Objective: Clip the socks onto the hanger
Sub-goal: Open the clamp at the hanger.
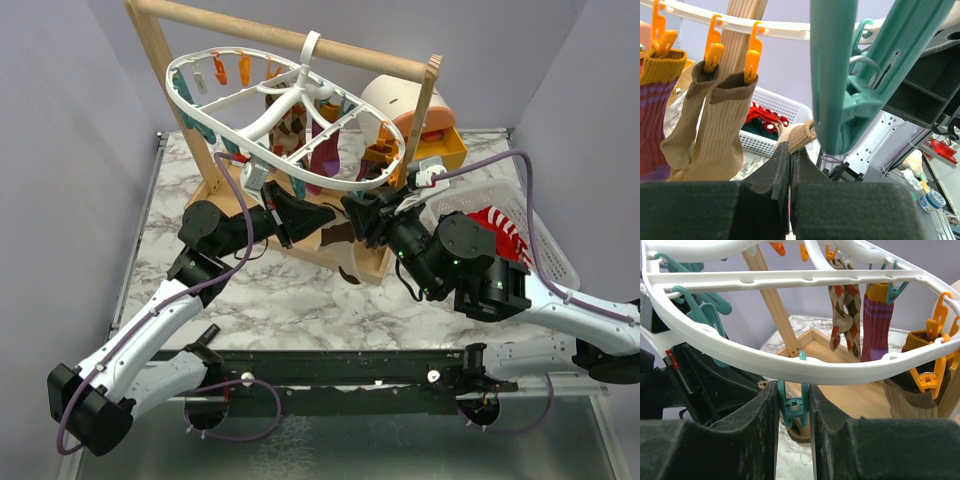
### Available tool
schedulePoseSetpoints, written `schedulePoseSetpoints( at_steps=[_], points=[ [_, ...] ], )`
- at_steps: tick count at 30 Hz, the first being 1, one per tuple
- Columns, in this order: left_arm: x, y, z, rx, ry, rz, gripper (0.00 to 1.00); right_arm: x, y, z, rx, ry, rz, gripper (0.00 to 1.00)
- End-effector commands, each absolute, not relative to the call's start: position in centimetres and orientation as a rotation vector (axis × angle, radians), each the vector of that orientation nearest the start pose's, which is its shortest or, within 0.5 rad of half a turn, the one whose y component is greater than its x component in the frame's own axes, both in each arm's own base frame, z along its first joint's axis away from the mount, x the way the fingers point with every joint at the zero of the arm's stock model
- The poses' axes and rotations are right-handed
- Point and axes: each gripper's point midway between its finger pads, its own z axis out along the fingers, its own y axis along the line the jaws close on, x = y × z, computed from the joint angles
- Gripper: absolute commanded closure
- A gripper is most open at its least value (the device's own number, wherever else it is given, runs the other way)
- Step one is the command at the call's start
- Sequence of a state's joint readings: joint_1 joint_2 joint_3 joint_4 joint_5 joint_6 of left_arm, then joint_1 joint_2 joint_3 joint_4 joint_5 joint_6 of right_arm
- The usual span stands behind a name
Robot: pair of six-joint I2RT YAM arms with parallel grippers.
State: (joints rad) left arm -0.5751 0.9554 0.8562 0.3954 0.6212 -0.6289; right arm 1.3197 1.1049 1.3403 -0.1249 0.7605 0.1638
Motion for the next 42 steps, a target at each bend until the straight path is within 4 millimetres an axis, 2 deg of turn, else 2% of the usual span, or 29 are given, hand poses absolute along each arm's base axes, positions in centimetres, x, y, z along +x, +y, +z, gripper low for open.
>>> schedulePoseSetpoints(
  at_steps=[1,20,30,42],
  points=[
    [19.1,-27.2,41.5,0.584,1.291,-1.408,1.0,19.4,29.9,43.6,-0.299,1.522,0.622,1.0],
    [18.3,-26.9,43.0,0.598,1.254,-1.423,1.0,19.6,30.2,42.5,-0.344,1.552,0.564,1.0],
    [17.8,-27.3,40.7,0.631,1.312,-1.455,1.0,19.9,29.5,43.4,-0.311,1.512,0.554,1.0],
    [16.8,-27.5,40.2,0.696,1.312,-1.485,1.0,20.3,29.5,43.3,-0.292,1.51,0.527,1.0]
  ],
)
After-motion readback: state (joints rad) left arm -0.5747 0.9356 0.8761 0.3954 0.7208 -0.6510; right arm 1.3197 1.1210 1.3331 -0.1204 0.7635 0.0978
